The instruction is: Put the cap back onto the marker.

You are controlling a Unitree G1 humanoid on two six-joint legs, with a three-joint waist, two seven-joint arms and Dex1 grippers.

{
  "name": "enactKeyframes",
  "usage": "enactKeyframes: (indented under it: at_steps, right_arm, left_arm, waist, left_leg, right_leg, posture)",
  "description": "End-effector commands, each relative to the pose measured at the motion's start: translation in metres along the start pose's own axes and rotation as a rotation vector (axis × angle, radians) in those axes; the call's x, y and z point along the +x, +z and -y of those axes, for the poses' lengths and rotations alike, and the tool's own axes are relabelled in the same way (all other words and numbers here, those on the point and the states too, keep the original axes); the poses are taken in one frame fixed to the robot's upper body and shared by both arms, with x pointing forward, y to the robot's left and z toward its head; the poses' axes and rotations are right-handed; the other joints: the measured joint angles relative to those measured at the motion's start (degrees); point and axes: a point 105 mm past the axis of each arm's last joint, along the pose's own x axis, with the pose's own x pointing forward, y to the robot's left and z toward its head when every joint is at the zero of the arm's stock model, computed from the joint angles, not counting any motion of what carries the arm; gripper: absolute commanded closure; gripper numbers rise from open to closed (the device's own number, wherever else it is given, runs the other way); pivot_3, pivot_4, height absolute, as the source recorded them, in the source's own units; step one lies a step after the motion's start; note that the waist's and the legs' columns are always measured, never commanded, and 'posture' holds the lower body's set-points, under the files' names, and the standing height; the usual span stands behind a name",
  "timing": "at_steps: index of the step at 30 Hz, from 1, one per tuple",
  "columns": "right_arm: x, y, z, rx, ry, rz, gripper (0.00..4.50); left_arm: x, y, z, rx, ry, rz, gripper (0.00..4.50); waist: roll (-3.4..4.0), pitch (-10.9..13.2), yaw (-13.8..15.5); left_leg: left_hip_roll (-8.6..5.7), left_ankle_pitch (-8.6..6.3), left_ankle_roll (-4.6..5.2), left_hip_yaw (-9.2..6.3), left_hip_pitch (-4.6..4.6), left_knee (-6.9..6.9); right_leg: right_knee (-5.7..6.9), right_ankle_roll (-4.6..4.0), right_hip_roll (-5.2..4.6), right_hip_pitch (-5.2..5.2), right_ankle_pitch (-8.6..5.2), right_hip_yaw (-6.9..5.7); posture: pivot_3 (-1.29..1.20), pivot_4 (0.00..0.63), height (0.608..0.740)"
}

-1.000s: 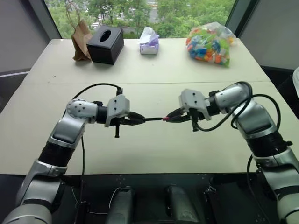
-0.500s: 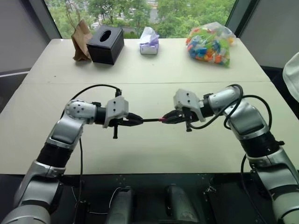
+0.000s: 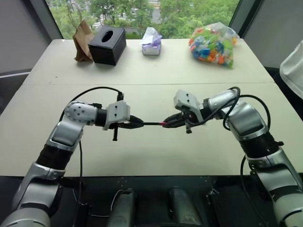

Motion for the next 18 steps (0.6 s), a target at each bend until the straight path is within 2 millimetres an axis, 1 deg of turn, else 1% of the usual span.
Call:
enactKeyframes:
  at_steps: [1,7,18]
  right_arm:
    - [0.013,0.027,-0.023,-0.040,0.153,0.107,4.47]
    - [0.020,0.031,-0.031,-0.011,0.188,0.127,4.47]
    - [0.034,0.031,-0.041,0.019,0.243,0.122,4.47]
  left_arm:
    - [0.001,0.012,-0.008,0.049,0.040,0.037,4.50]
    - [0.001,0.012,-0.007,0.053,0.036,0.035,4.50]
    - [0.001,0.011,-0.009,0.086,0.025,0.017,4.50]
  waist:
    - [0.00,0.00,0.00]
    - [0.00,0.00,-0.01]
    - [0.00,0.00,-0.05]
  left_leg:
    - [0.00,0.00,0.00,0.00,0.00,0.00]
    - [0.00,0.00,0.00,0.00,0.00,0.00]
    - [-0.01,0.00,0.00,0.00,-0.01,0.00]
  right_leg:
    - [0.00,0.00,0.00,0.00,0.00,0.00]
    - [0.01,0.00,0.00,-0.01,0.00,0.00]
    - [0.03,0.00,0.00,-0.04,0.00,0.00]
  posture:
    - [0.00,0.150,0.740]
    - [0.00,0.150,0.740]
    - [0.00,0.150,0.740]
